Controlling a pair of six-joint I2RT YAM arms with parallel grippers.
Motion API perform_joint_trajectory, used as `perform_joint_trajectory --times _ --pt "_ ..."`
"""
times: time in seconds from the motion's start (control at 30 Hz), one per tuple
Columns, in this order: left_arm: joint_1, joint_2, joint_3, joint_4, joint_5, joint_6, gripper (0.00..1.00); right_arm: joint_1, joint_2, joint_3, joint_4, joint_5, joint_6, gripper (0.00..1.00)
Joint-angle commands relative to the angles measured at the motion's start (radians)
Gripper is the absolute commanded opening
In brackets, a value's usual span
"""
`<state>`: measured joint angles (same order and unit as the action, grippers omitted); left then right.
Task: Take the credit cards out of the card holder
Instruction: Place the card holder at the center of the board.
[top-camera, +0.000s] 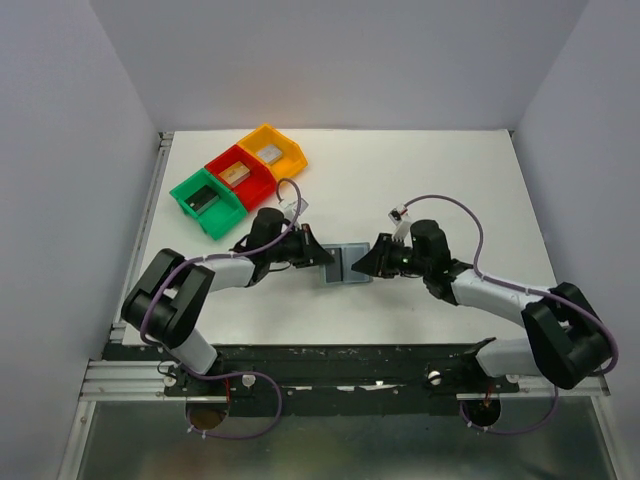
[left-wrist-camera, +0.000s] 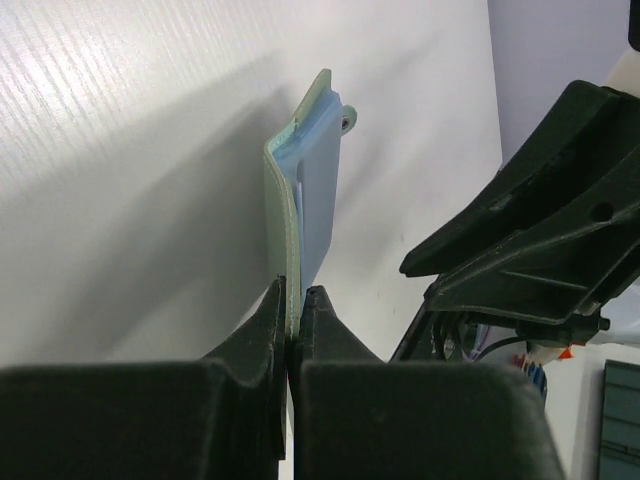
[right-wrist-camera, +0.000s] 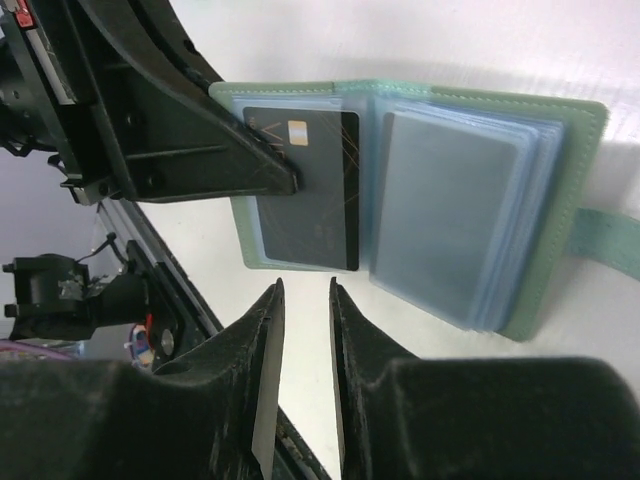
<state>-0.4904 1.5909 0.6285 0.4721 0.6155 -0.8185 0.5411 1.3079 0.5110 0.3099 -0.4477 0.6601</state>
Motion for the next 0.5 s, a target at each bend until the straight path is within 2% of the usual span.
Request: perform_joint_trajectory --times 0.0,0.3,0.37,0.47 --pt "0.001 0.026 0.042 -0.049 0.040 0.045 0.00 -0.007 0.066 -0.006 0.165 -0.100 0.053 0.32" --pt "0.001 0.066 0.094 -0.249 -0.037 0.117 0.00 -0.007 0.175 0.017 0.163 -0.082 0.035 0.33" --pt "0.003 0.066 0.114 -0.302 -0.057 0.134 0.08 -0.007 0.192 0.027 0.143 -0.075 0.027 0.33" --pt "0.001 0.060 0.126 -0.361 -0.086 0.157 0.29 -0.007 0.214 0.040 0.112 -0.066 0.018 0.33"
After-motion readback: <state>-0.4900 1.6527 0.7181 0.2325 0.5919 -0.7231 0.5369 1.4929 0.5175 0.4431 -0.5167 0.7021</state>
